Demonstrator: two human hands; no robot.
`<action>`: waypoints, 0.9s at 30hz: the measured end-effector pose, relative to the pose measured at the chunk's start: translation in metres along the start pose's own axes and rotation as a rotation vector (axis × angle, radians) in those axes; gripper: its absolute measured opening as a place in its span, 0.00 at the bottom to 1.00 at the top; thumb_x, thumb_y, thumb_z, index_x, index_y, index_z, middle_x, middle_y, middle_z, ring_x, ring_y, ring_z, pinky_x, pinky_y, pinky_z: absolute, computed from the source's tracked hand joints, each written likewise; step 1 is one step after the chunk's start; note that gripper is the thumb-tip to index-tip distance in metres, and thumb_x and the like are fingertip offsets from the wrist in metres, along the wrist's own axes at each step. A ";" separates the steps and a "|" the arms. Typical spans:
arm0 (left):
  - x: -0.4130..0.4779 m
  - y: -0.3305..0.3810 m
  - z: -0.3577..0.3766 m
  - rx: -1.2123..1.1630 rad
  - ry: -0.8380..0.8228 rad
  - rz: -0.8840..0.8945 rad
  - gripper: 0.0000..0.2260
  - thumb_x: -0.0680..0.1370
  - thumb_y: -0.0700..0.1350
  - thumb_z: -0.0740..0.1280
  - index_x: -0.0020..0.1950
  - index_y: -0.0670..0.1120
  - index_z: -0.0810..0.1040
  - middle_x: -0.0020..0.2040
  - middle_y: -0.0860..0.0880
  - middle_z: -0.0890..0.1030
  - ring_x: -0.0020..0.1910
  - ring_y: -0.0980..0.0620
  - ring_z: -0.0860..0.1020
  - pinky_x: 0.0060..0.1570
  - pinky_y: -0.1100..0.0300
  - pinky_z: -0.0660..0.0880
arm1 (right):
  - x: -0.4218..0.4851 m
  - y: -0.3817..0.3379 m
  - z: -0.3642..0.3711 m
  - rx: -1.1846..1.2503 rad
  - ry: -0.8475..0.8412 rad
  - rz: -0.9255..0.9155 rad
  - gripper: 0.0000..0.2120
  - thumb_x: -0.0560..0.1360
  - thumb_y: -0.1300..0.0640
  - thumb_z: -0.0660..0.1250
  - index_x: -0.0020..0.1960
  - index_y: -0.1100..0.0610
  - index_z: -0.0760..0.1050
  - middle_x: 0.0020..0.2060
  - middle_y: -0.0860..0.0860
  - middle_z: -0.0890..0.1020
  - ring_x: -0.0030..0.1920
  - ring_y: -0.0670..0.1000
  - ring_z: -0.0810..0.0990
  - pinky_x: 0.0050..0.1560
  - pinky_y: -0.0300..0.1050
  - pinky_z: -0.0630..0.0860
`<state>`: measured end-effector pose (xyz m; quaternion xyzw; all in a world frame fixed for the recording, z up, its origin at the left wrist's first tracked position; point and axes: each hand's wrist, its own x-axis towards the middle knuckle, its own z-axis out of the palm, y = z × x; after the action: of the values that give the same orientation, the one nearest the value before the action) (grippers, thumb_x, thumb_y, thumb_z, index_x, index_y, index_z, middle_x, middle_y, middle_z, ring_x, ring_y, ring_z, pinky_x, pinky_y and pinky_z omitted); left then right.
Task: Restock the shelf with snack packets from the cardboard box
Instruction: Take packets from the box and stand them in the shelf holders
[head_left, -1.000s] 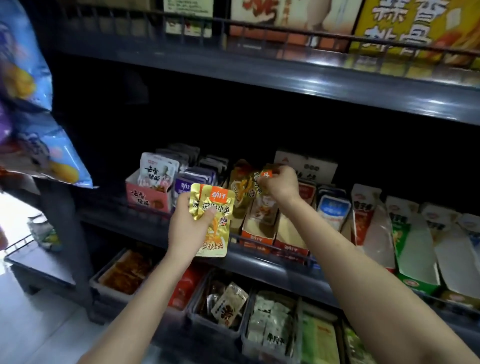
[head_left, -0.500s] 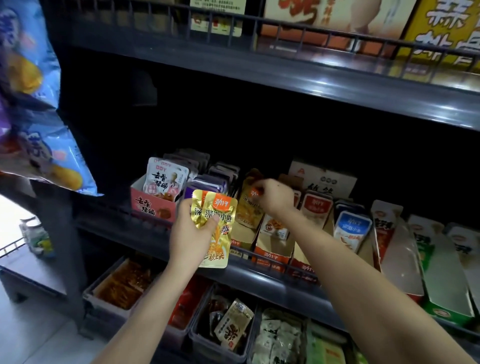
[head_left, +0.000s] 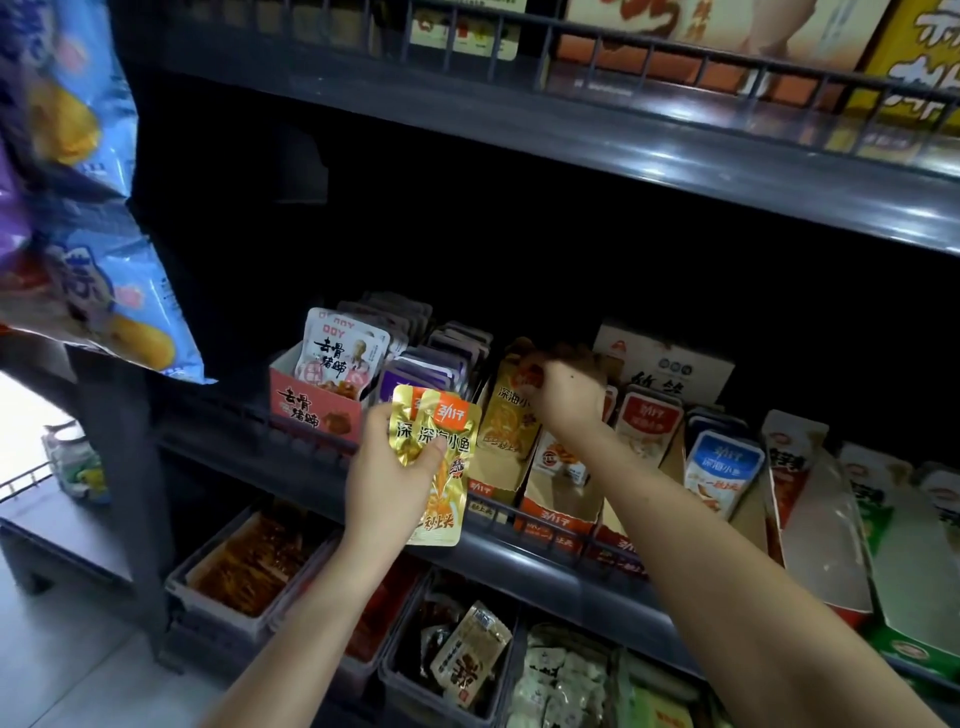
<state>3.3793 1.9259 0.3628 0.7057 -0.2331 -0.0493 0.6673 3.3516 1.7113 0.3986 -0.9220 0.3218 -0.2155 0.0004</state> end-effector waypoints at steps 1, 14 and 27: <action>0.000 0.000 0.000 -0.004 -0.004 0.003 0.25 0.77 0.45 0.69 0.71 0.46 0.64 0.59 0.52 0.71 0.44 0.62 0.66 0.37 0.70 0.64 | 0.001 0.001 0.002 0.017 0.002 0.005 0.13 0.79 0.50 0.64 0.62 0.52 0.74 0.50 0.53 0.81 0.49 0.54 0.80 0.38 0.44 0.72; -0.001 -0.001 0.007 0.017 -0.011 0.008 0.24 0.77 0.45 0.69 0.70 0.46 0.65 0.55 0.57 0.67 0.37 0.71 0.63 0.29 0.80 0.63 | -0.008 0.010 0.007 0.091 0.105 -0.007 0.20 0.76 0.42 0.65 0.64 0.48 0.73 0.52 0.52 0.80 0.49 0.54 0.80 0.46 0.50 0.78; -0.004 0.006 0.011 0.004 -0.077 0.046 0.21 0.76 0.45 0.69 0.67 0.50 0.66 0.51 0.63 0.68 0.40 0.70 0.69 0.34 0.78 0.65 | -0.044 0.006 -0.015 0.463 0.210 -0.038 0.18 0.77 0.45 0.65 0.62 0.53 0.76 0.50 0.50 0.81 0.50 0.47 0.78 0.49 0.41 0.72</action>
<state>3.3700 1.9176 0.3662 0.6989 -0.2748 -0.0606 0.6576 3.3114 1.7345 0.3943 -0.8758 0.2447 -0.3779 0.1739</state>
